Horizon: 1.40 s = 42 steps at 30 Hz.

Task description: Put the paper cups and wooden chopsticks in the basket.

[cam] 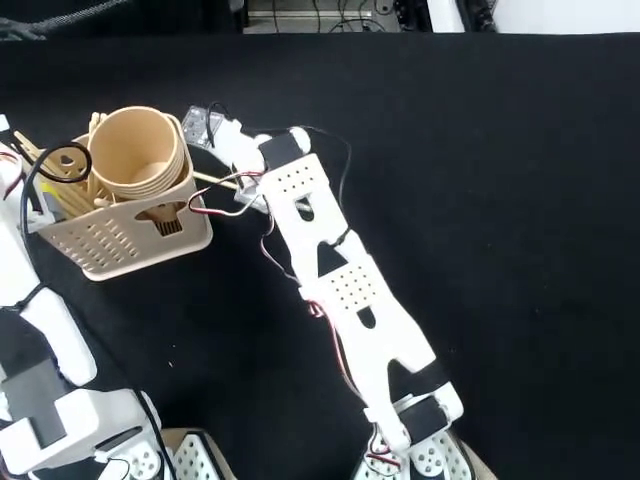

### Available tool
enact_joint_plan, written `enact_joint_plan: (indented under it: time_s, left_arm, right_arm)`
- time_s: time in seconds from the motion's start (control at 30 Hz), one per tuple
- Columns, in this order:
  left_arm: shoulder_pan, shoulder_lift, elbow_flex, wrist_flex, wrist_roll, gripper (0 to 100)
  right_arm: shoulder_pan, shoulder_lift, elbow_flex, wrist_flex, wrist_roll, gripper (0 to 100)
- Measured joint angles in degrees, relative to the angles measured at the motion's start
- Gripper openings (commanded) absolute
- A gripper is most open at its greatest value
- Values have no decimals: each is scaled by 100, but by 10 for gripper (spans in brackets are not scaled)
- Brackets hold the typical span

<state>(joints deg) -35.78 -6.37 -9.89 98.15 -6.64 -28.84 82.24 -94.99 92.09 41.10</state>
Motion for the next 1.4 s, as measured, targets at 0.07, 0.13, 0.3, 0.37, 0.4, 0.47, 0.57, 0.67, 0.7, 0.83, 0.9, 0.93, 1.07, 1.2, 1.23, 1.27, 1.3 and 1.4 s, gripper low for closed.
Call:
enact_joint_plan:
  time_s: [0.07, 0.13, 0.3, 0.37, 0.4, 0.47, 0.57, 0.67, 0.7, 0.83, 0.9, 0.93, 1.07, 1.2, 1.23, 1.27, 1.3, 1.4]
  left_arm:
    - [0, 0, 0, 0, 0, 191]
    - [0, 0, 0, 0, 0, 191]
    - [0, 0, 0, 0, 0, 191]
    - [0, 0, 0, 0, 0, 194]
    - [0, 0, 0, 0, 0, 195]
    - [0, 0, 0, 0, 0, 195]
    - [0, 0, -9, 0, 0, 195]
    - [70, 9, -176, 97, 0, 195]
    - [114, 26, -264, 158, 0, 195]
    - [229, 26, -484, 246, 0, 196]
    - [237, -123, -510, 255, 0, 196]
    - [237, -229, -527, 255, 0, 196]
    - [255, -888, -527, 246, 0, 196]
    - [308, -1741, -536, 255, 202, 196]
    - [308, -1934, -536, 255, 255, 196]
    - [308, -2145, -536, 255, 281, 196]
    - [325, -2356, -536, 237, 299, 196]
    - [360, -2936, -536, 62, 360, 196]
  right_arm:
    - [-9, -88, 0, 211, 0, 15]
    - [-9, -88, 0, 334, 0, 16]
    - [-26, -88, 0, 352, 0, 136]
    - [-53, -88, 9, 378, 0, 188]
    - [-88, -88, 9, 396, 0, 200]
    - [-141, -88, 9, 396, 0, 201]
    - [-229, -88, 18, 404, 0, 201]
    - [-255, -88, 18, 369, 9, 167]
    - [-255, -70, 18, 360, 44, 130]
    - [-246, 18, 18, 308, 316, 27]
    - [-246, 26, 9, 299, 360, 8]
    - [-246, 26, 9, 299, 369, 12]
    - [-255, 0, 9, 369, 387, 11]
    - [-299, -273, 18, 668, 105, 11]
    - [-299, -404, 18, 677, -35, 11]
    - [-299, -554, 18, 686, -176, 11]
    - [-264, -712, 18, 695, -316, 11]
    - [-62, -1222, 18, 703, -765, 11]
